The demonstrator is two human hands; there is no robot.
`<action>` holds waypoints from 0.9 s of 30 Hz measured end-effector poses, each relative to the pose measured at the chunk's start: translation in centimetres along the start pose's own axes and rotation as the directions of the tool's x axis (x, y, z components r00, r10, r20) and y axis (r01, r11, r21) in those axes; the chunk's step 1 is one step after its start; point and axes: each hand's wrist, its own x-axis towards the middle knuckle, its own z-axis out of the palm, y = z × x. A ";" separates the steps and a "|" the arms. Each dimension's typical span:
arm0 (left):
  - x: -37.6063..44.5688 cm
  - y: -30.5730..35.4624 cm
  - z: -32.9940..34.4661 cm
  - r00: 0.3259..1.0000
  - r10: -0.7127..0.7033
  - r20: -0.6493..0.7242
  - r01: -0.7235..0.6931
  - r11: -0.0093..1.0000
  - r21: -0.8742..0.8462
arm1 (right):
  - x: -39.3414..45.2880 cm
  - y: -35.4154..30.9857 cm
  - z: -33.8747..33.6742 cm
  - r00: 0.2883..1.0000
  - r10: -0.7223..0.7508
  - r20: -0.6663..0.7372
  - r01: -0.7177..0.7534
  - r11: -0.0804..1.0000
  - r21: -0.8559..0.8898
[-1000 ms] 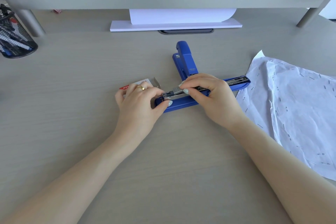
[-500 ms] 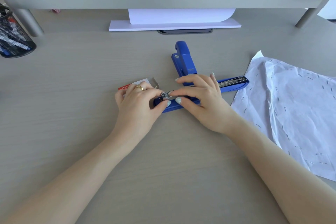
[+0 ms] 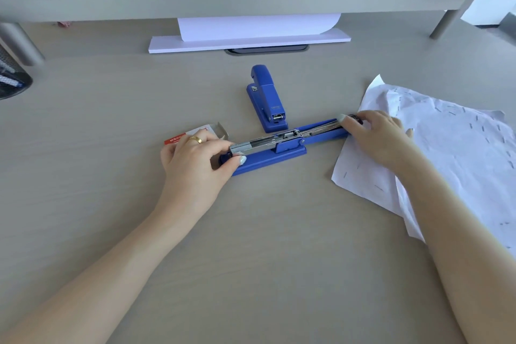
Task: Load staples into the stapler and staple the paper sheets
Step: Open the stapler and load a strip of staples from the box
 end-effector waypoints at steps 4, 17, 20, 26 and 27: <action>0.0 0.0 -0.1 1.000 0.010 -0.004 -0.009 1.000 0.026 | 0.5 0.6 0.0 0.999 -0.045 -0.015 0.045 0.999 0.005; -0.1 0.3 -0.2 1.000 0.030 0.004 -0.030 0.999 0.018 | -5.4 -7.4 1.9 0.826 -0.494 -0.272 0.560 0.666 0.492; -0.1 0.1 0.0 0.999 0.039 0.004 -0.039 0.999 0.024 | -6.1 -7.9 4.6 0.686 -0.689 -0.235 0.727 0.663 0.179; 0.1 0.3 0.0 0.999 0.047 -0.002 -0.047 0.999 0.016 | -5.6 -7.5 5.5 0.667 -0.719 -0.196 0.744 0.653 0.141; 0.1 0.3 0.0 0.999 0.042 0.000 -0.042 0.999 0.006 | -5.5 -7.4 5.5 0.671 -0.720 -0.180 0.741 0.656 0.139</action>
